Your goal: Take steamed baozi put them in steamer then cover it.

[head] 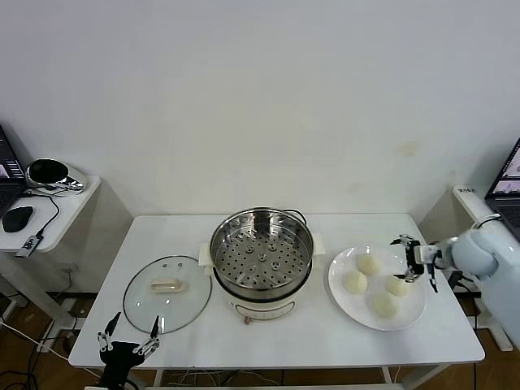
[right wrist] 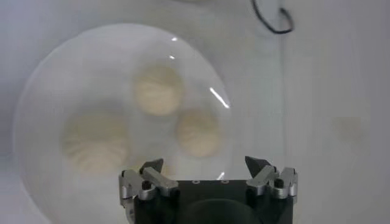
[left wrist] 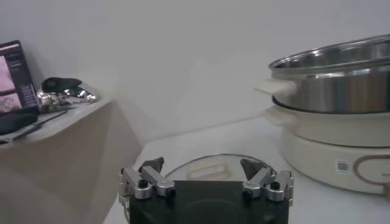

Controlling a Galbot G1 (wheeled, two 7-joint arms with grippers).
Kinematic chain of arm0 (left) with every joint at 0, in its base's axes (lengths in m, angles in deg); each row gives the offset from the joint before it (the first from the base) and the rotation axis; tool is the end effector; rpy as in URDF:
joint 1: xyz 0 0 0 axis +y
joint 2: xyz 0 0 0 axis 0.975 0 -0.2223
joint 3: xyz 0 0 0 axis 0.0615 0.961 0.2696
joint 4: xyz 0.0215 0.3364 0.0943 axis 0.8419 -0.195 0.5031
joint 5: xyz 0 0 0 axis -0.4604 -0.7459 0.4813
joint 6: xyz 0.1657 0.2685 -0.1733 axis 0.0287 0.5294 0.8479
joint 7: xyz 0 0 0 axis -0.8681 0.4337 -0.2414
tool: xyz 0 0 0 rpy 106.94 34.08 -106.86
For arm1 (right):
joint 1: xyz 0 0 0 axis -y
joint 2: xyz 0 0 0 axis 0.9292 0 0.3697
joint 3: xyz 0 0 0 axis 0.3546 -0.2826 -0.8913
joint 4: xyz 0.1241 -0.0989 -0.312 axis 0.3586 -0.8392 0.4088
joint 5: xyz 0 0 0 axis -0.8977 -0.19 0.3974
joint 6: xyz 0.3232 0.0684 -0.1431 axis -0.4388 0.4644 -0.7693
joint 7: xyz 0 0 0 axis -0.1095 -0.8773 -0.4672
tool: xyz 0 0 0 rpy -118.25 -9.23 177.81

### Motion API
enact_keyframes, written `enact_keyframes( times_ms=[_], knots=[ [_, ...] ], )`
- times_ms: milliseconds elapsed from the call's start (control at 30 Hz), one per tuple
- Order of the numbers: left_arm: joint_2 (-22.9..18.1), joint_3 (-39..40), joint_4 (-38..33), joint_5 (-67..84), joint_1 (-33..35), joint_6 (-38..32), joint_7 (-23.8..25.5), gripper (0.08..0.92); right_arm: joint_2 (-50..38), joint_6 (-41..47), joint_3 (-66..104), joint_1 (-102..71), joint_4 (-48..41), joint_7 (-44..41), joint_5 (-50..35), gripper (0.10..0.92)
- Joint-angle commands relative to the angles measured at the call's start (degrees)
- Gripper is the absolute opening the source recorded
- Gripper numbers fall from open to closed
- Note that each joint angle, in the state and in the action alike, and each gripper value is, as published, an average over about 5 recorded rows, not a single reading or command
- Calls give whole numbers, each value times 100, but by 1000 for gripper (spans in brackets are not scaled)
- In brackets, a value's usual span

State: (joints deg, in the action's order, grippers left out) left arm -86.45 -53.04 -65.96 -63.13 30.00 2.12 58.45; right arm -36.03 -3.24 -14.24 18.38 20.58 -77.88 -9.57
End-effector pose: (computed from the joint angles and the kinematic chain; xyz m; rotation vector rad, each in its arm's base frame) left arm 0.1248 0.1018 -0.3286 0.0418 -2.8970 -0.3749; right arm 0.4914 -0.2209 -0.1957 1.1442 -1.5947 1.5404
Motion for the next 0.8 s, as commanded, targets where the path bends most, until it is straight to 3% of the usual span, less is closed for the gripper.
enact_keyframes(
  times_ms=[33,467,800],
  knots=[
    [7,-69,5,-38,13,3,-1,823,292,-66,-1333,1311,-892,-573,-21,823],
    [1,-222,84,-22,60,-16,-33,823,1407,-47,-1486,1481,-2235,-350,218,823],
    [-10,-240,66,-28,127,-40,-40,823,1606,126,-1463,1373,-2432,-236,293,823]
  ],
)
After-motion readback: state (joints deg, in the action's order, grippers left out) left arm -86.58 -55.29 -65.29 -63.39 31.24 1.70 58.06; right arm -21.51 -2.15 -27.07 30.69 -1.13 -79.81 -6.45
